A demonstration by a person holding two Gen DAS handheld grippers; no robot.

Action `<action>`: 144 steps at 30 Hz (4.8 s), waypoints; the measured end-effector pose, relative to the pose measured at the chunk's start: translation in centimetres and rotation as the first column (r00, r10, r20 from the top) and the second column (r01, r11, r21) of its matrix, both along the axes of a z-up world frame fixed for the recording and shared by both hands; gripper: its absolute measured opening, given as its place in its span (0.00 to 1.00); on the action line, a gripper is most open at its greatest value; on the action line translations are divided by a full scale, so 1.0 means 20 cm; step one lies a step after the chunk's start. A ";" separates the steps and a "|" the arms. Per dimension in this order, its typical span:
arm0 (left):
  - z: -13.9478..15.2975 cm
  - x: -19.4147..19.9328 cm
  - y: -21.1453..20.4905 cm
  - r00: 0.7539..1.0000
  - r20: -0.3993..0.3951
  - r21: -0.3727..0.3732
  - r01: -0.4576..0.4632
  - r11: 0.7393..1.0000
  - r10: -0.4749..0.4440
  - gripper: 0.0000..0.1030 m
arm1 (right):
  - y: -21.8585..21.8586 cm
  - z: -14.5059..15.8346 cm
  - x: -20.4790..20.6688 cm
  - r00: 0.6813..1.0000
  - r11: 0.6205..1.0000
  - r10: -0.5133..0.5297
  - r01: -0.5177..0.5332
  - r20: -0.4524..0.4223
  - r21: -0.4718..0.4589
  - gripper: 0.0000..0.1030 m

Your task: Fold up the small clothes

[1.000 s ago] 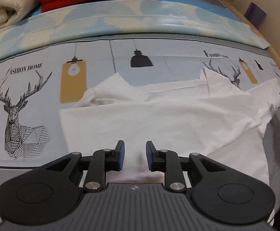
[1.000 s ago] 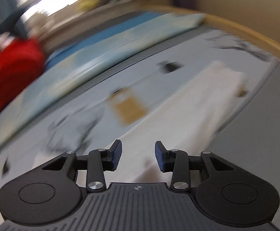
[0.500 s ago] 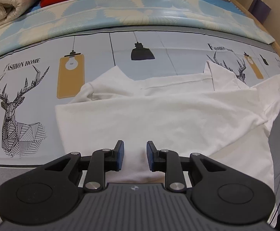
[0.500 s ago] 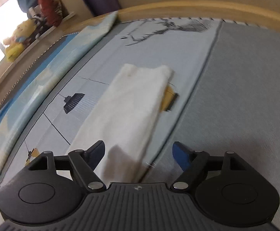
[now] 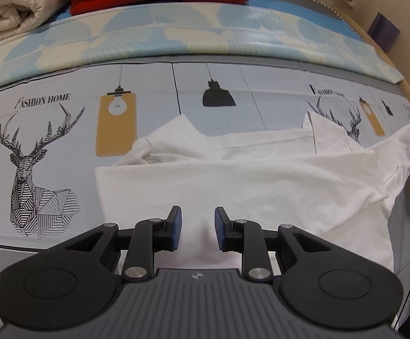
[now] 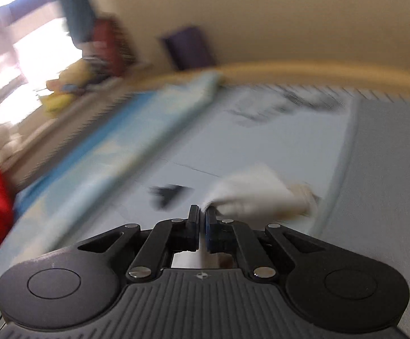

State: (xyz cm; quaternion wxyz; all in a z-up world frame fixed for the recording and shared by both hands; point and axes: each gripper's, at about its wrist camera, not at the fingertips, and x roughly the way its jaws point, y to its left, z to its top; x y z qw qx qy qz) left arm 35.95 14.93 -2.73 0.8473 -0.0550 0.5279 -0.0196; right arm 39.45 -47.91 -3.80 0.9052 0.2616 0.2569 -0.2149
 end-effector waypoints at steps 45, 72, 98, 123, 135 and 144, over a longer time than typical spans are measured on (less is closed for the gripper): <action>-0.27 0.08 0.30 0.960 -0.107 -0.029 -0.262 0.965 0.258 0.03 | 1.03 0.27 -0.18 0.772 0.819 0.573 -0.554 -0.275 0.150 0.48; -0.07 -0.05 0.26 0.988 -0.041 0.021 -0.151 0.988 0.151 0.13 | 0.91 -0.17 0.00 0.780 0.846 0.526 -0.442 -0.338 0.297 0.10; -0.19 0.00 0.34 0.980 -0.050 -0.016 -0.195 0.981 0.194 0.75 | 0.87 -0.17 -0.02 0.695 0.800 0.593 -0.566 -0.406 0.200 0.48; -0.40 0.23 0.62 0.938 0.036 -0.157 -0.337 0.929 0.346 0.03 | 0.90 -0.24 0.11 0.801 0.858 0.512 -0.497 -0.310 0.132 0.03; -0.12 0.31 0.61 0.894 0.289 -0.068 -0.336 0.939 0.341 0.20 | 0.93 -0.01 0.19 0.861 0.864 0.502 -0.504 -0.079 -0.001 0.04; -0.09 0.30 0.55 0.929 0.251 -0.213 -0.220 0.952 0.271 0.34 | 0.93 -0.02 0.14 0.902 0.907 0.391 -0.411 -0.183 -0.090 0.35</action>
